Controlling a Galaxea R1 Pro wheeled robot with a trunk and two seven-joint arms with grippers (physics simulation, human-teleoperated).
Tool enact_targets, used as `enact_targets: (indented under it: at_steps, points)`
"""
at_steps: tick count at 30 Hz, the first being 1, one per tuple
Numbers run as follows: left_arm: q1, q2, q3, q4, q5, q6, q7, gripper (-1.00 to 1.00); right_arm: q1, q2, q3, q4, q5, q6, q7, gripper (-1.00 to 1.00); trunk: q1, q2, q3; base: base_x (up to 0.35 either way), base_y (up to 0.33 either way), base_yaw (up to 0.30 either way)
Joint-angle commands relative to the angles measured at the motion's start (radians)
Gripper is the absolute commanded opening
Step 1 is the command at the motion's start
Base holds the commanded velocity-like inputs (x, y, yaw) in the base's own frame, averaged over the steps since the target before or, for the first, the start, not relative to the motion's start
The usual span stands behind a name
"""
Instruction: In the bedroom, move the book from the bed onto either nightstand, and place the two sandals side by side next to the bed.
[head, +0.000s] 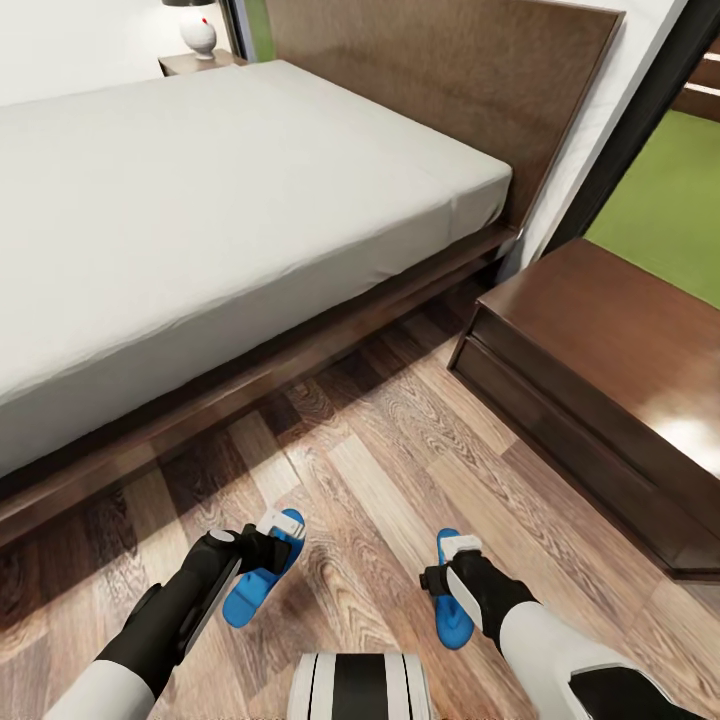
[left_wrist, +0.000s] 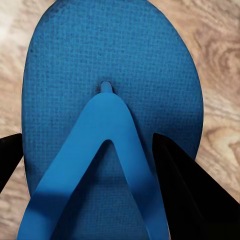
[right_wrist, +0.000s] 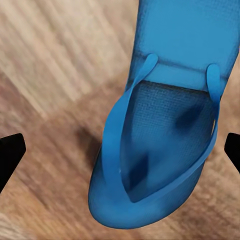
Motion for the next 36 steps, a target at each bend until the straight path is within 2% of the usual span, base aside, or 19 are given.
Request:
enact_targets:
  at_steps: [1, 17, 20, 24, 27, 31, 36]
  points:
    - [0.0, 0.001, -0.001, -0.001, -0.012, 0.002, -0.008, -1.0, 0.0, 0.0, 0.007, -0.002, -0.002, 0.007, -0.004, 1.0, 0.0, 0.0, -0.001, 0.0, 0.0, 0.0]
    - [0.0, 0.001, -0.001, -0.01, -0.011, 0.002, -0.009, -1.0, 0.0, -0.001, 0.007, -0.001, -0.003, 0.005, -0.004, 1.0, 0.0, 0.0, -0.001, 0.0, 0.0, 0.0]
    - [0.002, 0.004, 0.0, -0.047, -0.011, 0.008, -0.011, -1.0, 0.0, -0.001, 0.007, 0.0, -0.003, 0.005, -0.004, 1.0, 0.0, 0.0, -0.001, 0.0, 0.0, 0.0]
    - [0.002, 0.006, 0.0, -0.137, -0.01, 0.029, -0.011, -1.0, 0.0, -0.001, 0.007, 0.0, -0.003, 0.005, -0.004, 1.0, 0.0, 0.0, -0.001, 0.0, 0.0, 0.0]
    - [0.002, 0.007, 0.0, -0.238, -0.007, 0.088, -0.011, -1.0, 0.0, -0.001, 0.007, 0.0, -0.003, 0.005, -0.004, 1.0, 0.0, 0.0, -0.001, 0.0, 0.0, 0.0]
    - [0.003, 0.009, 0.0, -0.307, -0.004, 0.139, -0.011, -1.0, 0.0, -0.001, 0.007, 0.0, -0.003, 0.005, -0.004, 1.0, 0.0, 0.0, -0.001, 0.0, 0.0, 0.0]
    - [0.003, 0.01, 0.0, -0.353, -0.004, 0.188, -0.011, -1.0, 0.0, -0.002, 0.007, 0.0, -0.003, 0.005, -0.004, 1.0, 0.0, 0.0, -0.001, 0.0, 0.0, 0.0]
